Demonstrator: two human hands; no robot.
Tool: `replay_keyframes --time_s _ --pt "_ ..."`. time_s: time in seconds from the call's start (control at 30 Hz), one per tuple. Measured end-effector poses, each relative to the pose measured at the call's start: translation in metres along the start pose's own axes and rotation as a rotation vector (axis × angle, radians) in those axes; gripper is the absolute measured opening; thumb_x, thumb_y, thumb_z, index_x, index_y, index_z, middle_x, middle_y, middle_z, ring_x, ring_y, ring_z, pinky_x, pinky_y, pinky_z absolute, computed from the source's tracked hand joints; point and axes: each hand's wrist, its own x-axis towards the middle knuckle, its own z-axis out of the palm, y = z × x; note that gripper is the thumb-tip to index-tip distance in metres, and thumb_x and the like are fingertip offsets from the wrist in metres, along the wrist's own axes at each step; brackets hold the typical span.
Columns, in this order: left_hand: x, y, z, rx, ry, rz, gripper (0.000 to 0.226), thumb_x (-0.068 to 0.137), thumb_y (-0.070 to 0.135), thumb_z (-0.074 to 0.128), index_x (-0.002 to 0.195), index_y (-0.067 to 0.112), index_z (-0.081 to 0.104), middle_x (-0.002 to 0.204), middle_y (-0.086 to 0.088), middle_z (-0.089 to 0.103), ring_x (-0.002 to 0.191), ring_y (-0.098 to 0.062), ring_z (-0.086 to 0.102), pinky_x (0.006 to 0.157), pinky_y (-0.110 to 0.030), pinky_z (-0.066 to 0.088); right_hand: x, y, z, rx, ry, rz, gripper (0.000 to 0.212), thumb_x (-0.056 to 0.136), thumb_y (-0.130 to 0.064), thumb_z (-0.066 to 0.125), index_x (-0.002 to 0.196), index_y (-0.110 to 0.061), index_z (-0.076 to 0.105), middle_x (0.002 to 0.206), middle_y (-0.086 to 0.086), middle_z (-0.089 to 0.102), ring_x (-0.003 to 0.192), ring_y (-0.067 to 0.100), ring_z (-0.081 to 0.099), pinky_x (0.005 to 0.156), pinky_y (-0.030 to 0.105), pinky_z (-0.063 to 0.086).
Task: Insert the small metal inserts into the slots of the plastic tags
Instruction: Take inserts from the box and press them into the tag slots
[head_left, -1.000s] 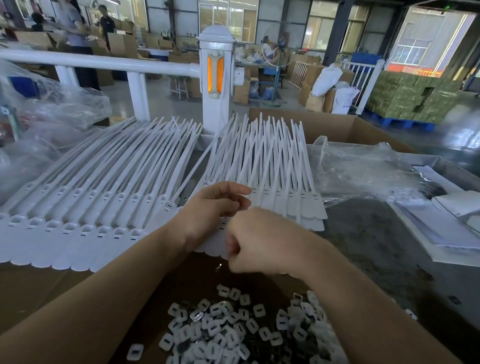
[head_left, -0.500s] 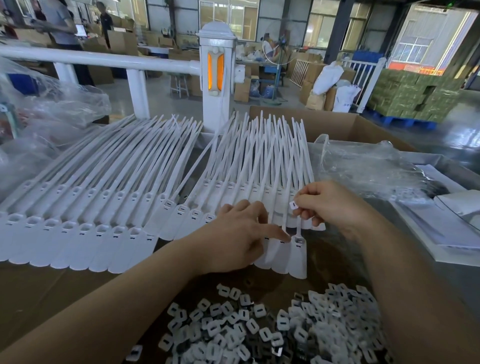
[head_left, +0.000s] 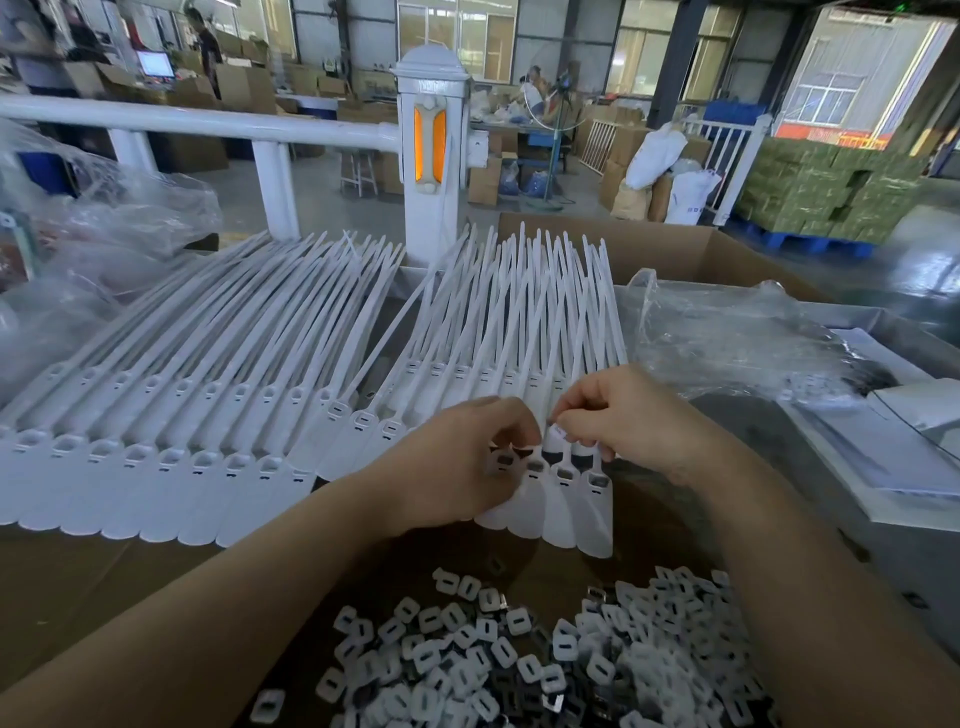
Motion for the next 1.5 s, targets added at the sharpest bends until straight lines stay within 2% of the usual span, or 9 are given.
replay_keyframes --time_s 0.07,0.17,0.3,0.43,0.63,0.8,1.03,1.2,1.5 --pt "0.001 -0.001 -0.005 -0.078 0.041 -0.078 0.033 0.079 0.018 0.075 0.101 0.032 0.054 0.103 0.015 0.056 0.099 0.000 0.051 0.086 -0.026 0.045 -0.001 -0.004 0.008 -0.051 -0.026 -0.053 0.013 0.091 -0.015 0.066 0.084 -0.025 0.072 0.074 -0.003 0.071 0.052 0.002 0.058 0.050 0.016 0.046" --pt "0.003 -0.006 -0.012 0.021 0.060 -0.146 0.039 0.072 0.028 0.082 0.097 0.033 0.051 0.100 0.016 0.052 0.094 -0.004 0.048 0.088 -0.032 0.043 -0.001 -0.010 0.020 -0.105 -0.070 -0.119 0.015 0.091 -0.014 0.065 0.084 -0.026 0.070 0.074 -0.004 0.071 0.052 -0.001 0.060 0.048 0.012 0.044" --pt "0.003 -0.012 -0.018 -0.032 0.032 -0.218 0.033 0.070 0.034 0.084 0.088 0.035 0.055 0.088 0.012 0.057 0.075 -0.005 0.053 0.071 -0.027 0.050 0.000 -0.016 0.028 -0.159 -0.075 -0.176 0.015 0.090 -0.016 0.066 0.084 -0.029 0.069 0.073 -0.012 0.068 0.064 -0.007 0.063 0.052 0.008 0.044" --pt "0.001 -0.016 -0.021 0.073 0.035 -0.122 0.028 0.068 0.038 0.087 0.078 0.038 0.061 0.083 0.015 0.060 0.078 -0.002 0.057 0.069 -0.018 0.049 0.001 -0.017 0.036 -0.222 -0.054 -0.212 0.010 0.090 -0.015 0.066 0.090 -0.021 0.073 0.076 -0.011 0.068 0.067 0.001 0.064 0.054 0.009 0.046" --pt "-0.002 -0.021 -0.023 0.108 0.055 0.034 0.021 0.070 0.033 0.087 0.083 0.027 0.071 0.082 0.015 0.063 0.076 0.000 0.058 0.068 -0.014 0.047 0.002 -0.017 0.043 -0.284 -0.009 -0.237 0.010 0.091 -0.015 0.066 0.094 -0.020 0.074 0.071 -0.021 0.058 0.069 -0.006 0.059 0.058 0.005 0.042" --pt "-0.003 -0.025 -0.022 0.065 0.088 0.056 0.018 0.071 0.027 0.088 0.082 0.026 0.074 0.079 0.015 0.065 0.074 -0.002 0.061 0.066 -0.011 0.046 0.003 -0.016 0.045 -0.294 0.004 -0.243 0.010 0.093 -0.017 0.065 0.097 -0.020 0.073 0.073 -0.022 0.057 0.072 -0.006 0.058 0.064 0.008 0.043" --pt "-0.002 -0.032 -0.018 0.002 0.165 0.021 0.027 0.072 0.021 0.086 0.076 0.033 0.062 0.075 0.015 0.066 0.073 -0.004 0.064 0.063 -0.013 0.050 0.001 -0.016 0.029 -0.174 -0.097 -0.173 0.011 0.087 -0.021 0.072 0.083 -0.031 0.069 0.079 -0.012 0.070 0.072 -0.003 0.066 0.068 0.019 0.055" --pt "-0.002 -0.034 -0.018 0.019 0.169 0.033 0.031 0.072 0.019 0.086 0.076 0.036 0.060 0.076 0.015 0.066 0.074 -0.004 0.065 0.065 -0.014 0.051 0.000 -0.021 0.032 -0.265 -0.122 -0.220 0.016 0.083 -0.024 0.079 0.078 -0.032 0.066 0.071 -0.016 0.062 0.064 -0.015 0.056 0.055 0.006 0.041" --pt "0.000 -0.034 -0.018 0.028 0.171 0.048 0.027 0.073 0.018 0.086 0.077 0.034 0.063 0.077 0.017 0.066 0.075 -0.001 0.064 0.066 -0.010 0.049 0.001 -0.019 0.032 -0.142 -0.064 -0.129 0.008 0.093 -0.022 0.068 0.085 -0.022 0.071 0.073 -0.009 0.068 0.051 -0.010 0.057 0.045 0.006 0.038"
